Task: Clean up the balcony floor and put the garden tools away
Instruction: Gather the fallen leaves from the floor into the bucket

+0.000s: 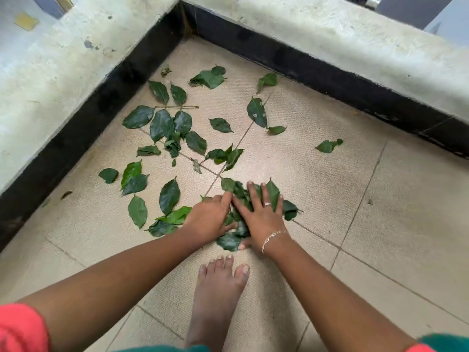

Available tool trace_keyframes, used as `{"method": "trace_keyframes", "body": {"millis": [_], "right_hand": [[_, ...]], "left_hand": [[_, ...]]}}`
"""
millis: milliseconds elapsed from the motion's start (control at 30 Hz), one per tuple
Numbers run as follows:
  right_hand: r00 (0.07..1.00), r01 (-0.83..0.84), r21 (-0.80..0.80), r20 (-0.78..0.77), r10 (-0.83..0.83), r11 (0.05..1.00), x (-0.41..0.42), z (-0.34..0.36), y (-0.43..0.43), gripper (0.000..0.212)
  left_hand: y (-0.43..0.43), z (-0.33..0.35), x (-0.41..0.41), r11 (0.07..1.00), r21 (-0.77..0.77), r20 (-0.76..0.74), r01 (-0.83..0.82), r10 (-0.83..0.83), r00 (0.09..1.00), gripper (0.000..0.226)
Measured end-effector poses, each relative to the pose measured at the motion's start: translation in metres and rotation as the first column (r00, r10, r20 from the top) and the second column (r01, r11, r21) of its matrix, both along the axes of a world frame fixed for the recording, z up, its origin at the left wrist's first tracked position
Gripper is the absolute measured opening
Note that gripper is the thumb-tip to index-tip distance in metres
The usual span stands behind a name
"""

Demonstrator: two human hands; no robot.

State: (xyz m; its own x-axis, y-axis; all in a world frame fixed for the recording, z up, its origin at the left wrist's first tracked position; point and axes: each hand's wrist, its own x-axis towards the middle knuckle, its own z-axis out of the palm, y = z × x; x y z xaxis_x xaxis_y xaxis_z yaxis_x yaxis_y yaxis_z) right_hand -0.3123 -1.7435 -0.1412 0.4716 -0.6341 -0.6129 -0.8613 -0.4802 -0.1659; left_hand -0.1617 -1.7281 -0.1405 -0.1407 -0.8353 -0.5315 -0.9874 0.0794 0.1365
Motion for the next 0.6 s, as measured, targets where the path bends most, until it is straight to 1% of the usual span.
{"method": "trace_keyframes", "body": {"millis": [33, 100, 133, 167, 200, 233, 267, 300, 333, 367, 400, 433, 467, 500, 533, 600], "right_hand": [[0.998, 0.044, -0.014, 0.053, -0.043, 0.999, -0.001, -0.004, 0.006, 0.105], [0.973, 0.098, -0.052, 0.215, -0.084, 0.994, -0.005, -0.008, 0.013, 0.072], [0.948, 0.107, -0.113, 0.313, -0.066, 0.988, -0.007, -0.007, 0.014, 0.053], [0.919, 0.131, -0.193, 0.391, -0.046, 0.972, -0.009, -0.008, 0.014, 0.037], [0.903, 0.152, -0.255, 0.428, -0.03, 0.955, -0.012, -0.01, 0.012, 0.025], [0.899, 0.172, -0.254, 0.435, -0.046, 0.952, -0.012, -0.007, 0.008, 0.018], [0.895, 0.218, -0.223, 0.433, -0.104, 0.95, -0.011, -0.003, 0.001, 0.017], [0.875, 0.301, -0.18, 0.443, -0.196, 0.936, -0.01, -0.001, -0.005, 0.023], [0.823, 0.418, -0.109, 0.466, -0.325, 0.902, -0.011, 0.002, -0.01, 0.03], [0.743, 0.538, -0.028, 0.487, -0.458, 0.842, -0.012, 0.005, -0.017, 0.035], [0.644, 0.637, 0.059, 0.508, -0.572, 0.769, -0.013, 0.011, -0.023, 0.035], [0.557, 0.694, 0.141, 0.518, -0.65, 0.706, -0.014, 0.016, -0.029, 0.032], [0.496, 0.716, 0.205, 0.523, -0.693, 0.667, -0.016, 0.023, -0.032, 0.028], [0.451, 0.724, 0.26, 0.521, -0.724, 0.639, -0.019, 0.031, -0.036, 0.025], [0.408, 0.73, 0.315, 0.51, -0.757, 0.606, -0.024, 0.04, -0.04, 0.024], [0.321, 0.736, 0.418, 0.477, -0.818, 0.533, -0.037, 0.059, -0.047, 0.026]], "left_hand": [[-0.001, 0.004, -0.001, 0.999, -0.041, -0.005, 0.006, -0.006, 1.0, 0.058], [0.01, 0.002, -0.007, 0.998, -0.04, -0.032, 0.039, -0.04, 0.999, 0.044], [0.017, -0.001, -0.011, 0.998, -0.025, -0.05, 0.061, -0.062, 0.997, 0.038], [0.015, -0.001, -0.012, 0.999, -0.026, -0.072, 0.047, -0.049, 0.996, 0.034], [0.01, 0.0, -0.013, 0.999, -0.029, -0.112, 0.018, -0.021, 0.993, 0.031], [0.006, -0.001, -0.014, 0.999, -0.036, -0.167, -0.016, 0.01, 0.986, 0.03], [0.005, -0.001, -0.016, 0.996, -0.043, -0.235, -0.075, 0.063, 0.97, 0.029], [0.007, -0.003, -0.019, 0.987, -0.03, -0.317, -0.157, 0.139, 0.938, 0.029], [0.006, -0.001, -0.021, 0.97, 0.01, -0.392, -0.243, 0.228, 0.891, 0.03], [0.003, 0.003, -0.024, 0.945, 0.048, -0.475, -0.323, 0.306, 0.825, 0.034], [-0.001, 0.011, -0.028, 0.921, 0.08, -0.547, -0.381, 0.36, 0.756, 0.04], [-0.006, 0.017, -0.031, 0.895, 0.114, -0.615, -0.431, 0.404, 0.677, 0.047], [-0.011, 0.024, -0.035, 0.873, 0.153, -0.661, -0.464, 0.439, 0.609, 0.051], [-0.015, 0.031, -0.04, 0.86, 0.187, -0.688, -0.475, 0.459, 0.561, 0.048], [-0.018, 0.037, -0.045, 0.858, 0.203, -0.707, -0.471, 0.461, 0.536, 0.037], [-0.025, 0.048, -0.054, 0.863, 0.196, -0.738, -0.465, 0.443, 0.51, 0.014]]}}
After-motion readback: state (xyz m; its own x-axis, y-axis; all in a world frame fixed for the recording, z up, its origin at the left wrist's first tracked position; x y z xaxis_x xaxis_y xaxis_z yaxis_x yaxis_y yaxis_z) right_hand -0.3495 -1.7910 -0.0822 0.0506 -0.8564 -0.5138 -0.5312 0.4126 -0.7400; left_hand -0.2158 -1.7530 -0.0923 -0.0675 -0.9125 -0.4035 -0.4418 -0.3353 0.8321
